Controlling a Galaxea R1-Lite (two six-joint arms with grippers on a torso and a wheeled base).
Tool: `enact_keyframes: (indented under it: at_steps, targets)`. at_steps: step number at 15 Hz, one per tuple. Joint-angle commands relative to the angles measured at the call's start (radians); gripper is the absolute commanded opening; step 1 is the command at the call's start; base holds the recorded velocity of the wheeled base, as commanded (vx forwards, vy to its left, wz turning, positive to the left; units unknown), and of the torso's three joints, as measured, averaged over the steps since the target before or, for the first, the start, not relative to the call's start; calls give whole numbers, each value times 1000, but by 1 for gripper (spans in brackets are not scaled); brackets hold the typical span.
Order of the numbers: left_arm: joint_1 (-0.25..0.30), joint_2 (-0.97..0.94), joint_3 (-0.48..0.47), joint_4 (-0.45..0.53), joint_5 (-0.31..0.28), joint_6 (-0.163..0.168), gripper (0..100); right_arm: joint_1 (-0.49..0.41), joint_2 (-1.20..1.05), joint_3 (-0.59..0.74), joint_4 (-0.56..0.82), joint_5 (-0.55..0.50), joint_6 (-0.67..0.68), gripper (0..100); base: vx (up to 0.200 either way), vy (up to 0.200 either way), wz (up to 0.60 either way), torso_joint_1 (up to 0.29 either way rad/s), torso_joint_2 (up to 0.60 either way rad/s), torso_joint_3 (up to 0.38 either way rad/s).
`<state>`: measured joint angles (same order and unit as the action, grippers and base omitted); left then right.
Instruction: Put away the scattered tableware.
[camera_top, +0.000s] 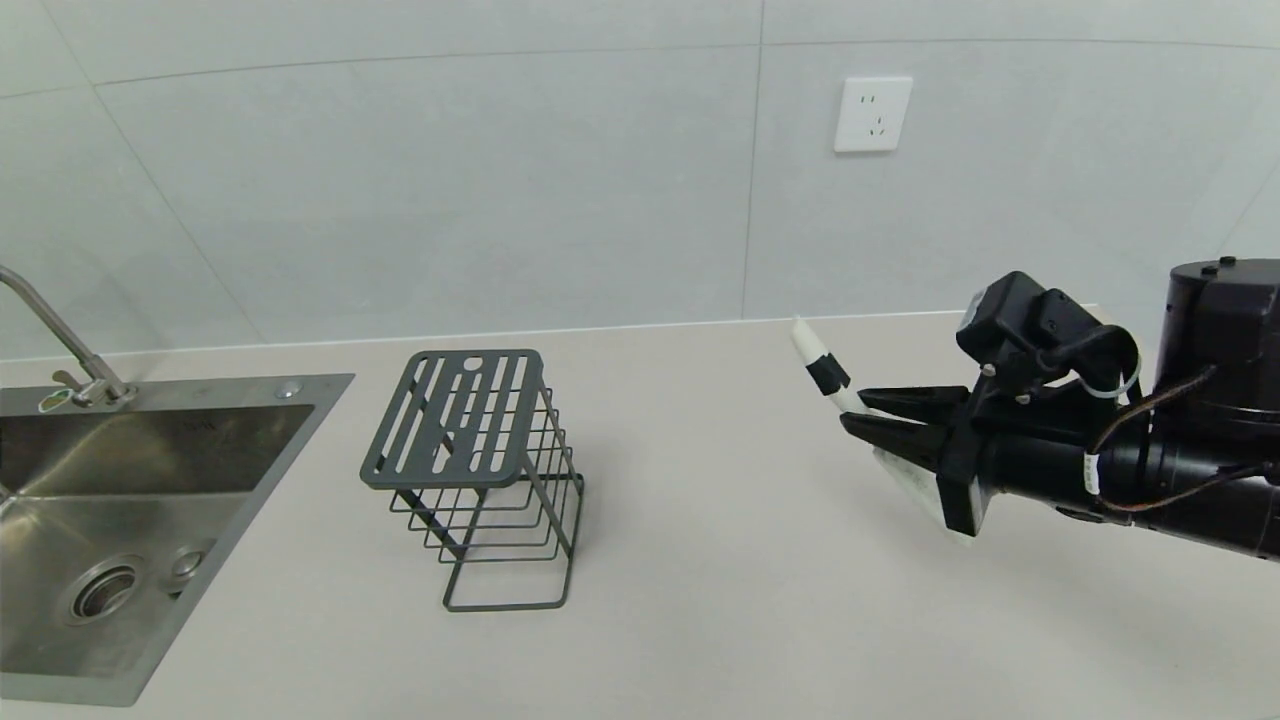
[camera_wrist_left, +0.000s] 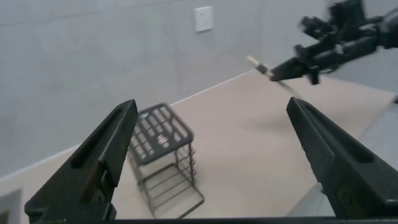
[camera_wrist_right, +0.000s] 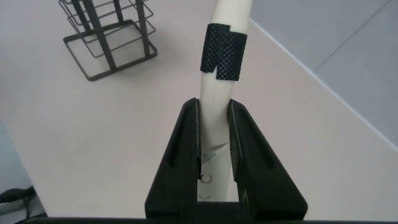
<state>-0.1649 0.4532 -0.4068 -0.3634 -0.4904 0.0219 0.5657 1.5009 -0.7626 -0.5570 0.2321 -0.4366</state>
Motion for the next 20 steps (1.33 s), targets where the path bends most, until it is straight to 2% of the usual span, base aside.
enact_keyframes:
  at_steps: [1, 2, 4, 5, 6, 7, 8, 11, 13, 15, 18, 20]
  targets:
    - [-31, 196, -17, -101, -115, 32, 100, 2, -24, -15, 0, 9, -25, 0, 0, 0, 0, 0, 0, 0]
    - [-33, 274, -14, -172, -178, 62, 100, 2, -27, -12, -12, 29, -47, 0, 0, 0, 0, 0, 0, 0]
    - [-44, 383, 8, -259, -235, 99, 100, 2, -30, 29, -127, 84, -86, 0, 0, 0, 0, 0, 0, 0]
    - [-67, 429, 23, -292, -266, 110, 100, 3, -28, 58, -170, 130, -88, 0, 0, 0, 0, 0, 0, 0]
    - [-70, 435, 25, -298, -269, 112, 100, 3, -28, 66, -179, 144, -90, 0, 0, 0, 0, 0, 0, 0]
    - [-142, 524, 34, -387, -290, 128, 100, 3, -30, 124, -253, 231, -91, 0, 0, 0, 0, 0, 0, 0]
    - [-177, 568, 34, -451, -293, 136, 100, 3, -33, 143, -285, 257, -90, 0, 0, 0, 0, 0, 0, 0]
    - [-183, 696, 28, -657, -389, 138, 100, -1, -41, 150, -371, 388, -83, 0, 0, 0, 0, 0, 0, 0]
    - [-185, 795, 10, -786, -470, 141, 100, 0, -42, 154, -403, 447, -83, 0, 0, 0, 0, 0, 0, 0]
    - [-194, 900, -24, -882, -514, 138, 100, 0, -41, 147, -426, 484, -86, 0, 0, 0, 0, 0, 0, 0]
    - [-228, 1015, -84, -921, -531, 122, 100, 3, -30, 184, -485, 520, -100, 0, 0, 0, 0, 0, 0, 0]
    - [-283, 1067, -113, -928, -531, 89, 100, 5, -28, 189, -486, 533, -123, 0, 0, 0, 0, 0, 0, 0]
